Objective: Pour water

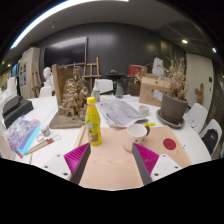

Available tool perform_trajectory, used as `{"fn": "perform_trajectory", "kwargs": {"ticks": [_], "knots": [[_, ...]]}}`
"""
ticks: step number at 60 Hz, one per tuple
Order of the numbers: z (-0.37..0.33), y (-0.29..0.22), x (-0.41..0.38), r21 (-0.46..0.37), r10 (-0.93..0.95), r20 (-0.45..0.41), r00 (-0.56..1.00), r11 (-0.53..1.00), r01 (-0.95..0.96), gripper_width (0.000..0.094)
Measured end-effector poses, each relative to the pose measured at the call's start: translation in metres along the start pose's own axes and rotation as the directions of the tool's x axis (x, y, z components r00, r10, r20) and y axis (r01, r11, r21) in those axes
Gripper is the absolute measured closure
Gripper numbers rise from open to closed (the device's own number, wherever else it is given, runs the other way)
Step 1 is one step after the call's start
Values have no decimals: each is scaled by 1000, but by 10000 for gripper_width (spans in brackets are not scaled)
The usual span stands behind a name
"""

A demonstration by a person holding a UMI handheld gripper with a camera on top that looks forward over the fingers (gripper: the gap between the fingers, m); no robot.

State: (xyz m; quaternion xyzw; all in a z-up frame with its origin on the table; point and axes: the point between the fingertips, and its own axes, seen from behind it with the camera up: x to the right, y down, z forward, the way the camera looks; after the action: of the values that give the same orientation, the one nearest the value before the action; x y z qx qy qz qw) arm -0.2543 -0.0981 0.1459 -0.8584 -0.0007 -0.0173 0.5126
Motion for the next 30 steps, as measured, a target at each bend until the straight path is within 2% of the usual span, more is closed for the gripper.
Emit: {"fn": "perform_trajectory", "kwargs": {"ticks": [9, 20, 25, 30], "knots": [[78, -18, -50, 46, 14, 50, 999, 999, -16, 74], [159, -29, -75, 92, 4, 38, 999, 996, -8, 79], [182, -26, -83, 90, 17, 34, 999, 996, -20, 110], [202, -20, -85, 74, 32, 26, 999, 997, -34, 187]]}}
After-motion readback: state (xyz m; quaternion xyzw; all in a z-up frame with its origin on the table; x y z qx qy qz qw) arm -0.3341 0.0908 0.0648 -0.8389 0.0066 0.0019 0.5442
